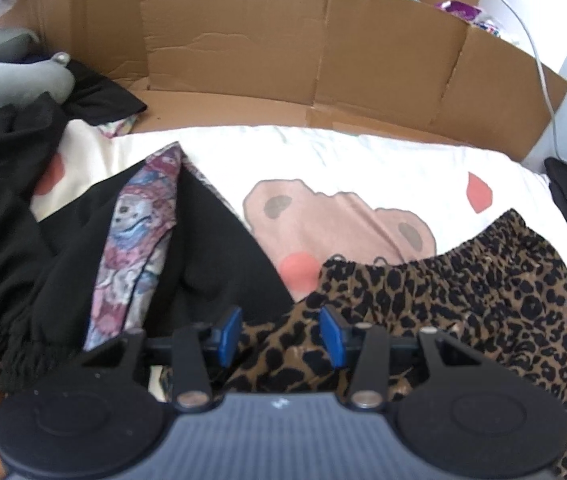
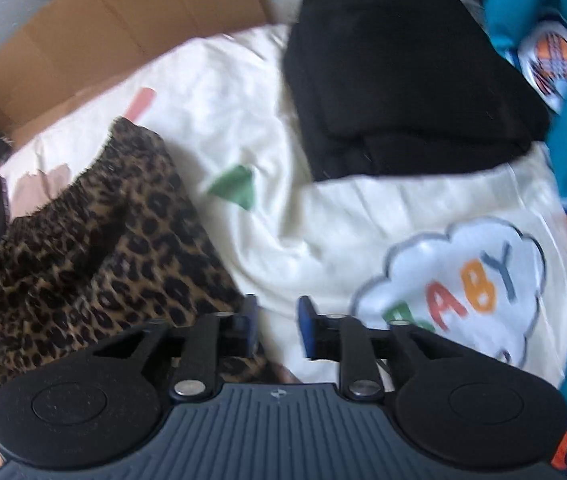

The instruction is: Fold clothes

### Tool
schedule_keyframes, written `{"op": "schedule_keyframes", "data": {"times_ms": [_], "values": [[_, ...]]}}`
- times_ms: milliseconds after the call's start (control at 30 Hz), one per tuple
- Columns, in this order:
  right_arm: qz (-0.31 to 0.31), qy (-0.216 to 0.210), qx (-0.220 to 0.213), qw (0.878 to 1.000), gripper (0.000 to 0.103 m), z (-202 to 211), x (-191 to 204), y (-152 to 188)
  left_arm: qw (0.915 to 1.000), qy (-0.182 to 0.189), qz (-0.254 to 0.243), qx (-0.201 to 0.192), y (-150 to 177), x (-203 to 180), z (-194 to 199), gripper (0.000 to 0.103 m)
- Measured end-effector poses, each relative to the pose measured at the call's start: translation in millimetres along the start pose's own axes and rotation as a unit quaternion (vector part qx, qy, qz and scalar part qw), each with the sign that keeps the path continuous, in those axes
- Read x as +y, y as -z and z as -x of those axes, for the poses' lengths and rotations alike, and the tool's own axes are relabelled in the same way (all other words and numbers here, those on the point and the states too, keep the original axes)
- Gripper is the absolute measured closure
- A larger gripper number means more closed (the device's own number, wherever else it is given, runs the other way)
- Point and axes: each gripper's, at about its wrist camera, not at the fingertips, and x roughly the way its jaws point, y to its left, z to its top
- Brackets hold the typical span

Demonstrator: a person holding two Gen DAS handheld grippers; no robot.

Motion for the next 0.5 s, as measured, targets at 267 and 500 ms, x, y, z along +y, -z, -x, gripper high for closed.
{"op": "schedule_keyframes", "data": {"times_ms": [267,500], "values": [[0.114,-0.024,-0.038,0.992,0.063,-17,53,-38,0.9963,0.033,-0.049,0.062,-13,-12,-45,0.056],[0.185,-0.057,-0.061,0.979,0.061,-58,106,-87,0.9937,0.043,-0.036,0.097,-10,-12,-73,0.052]]}}
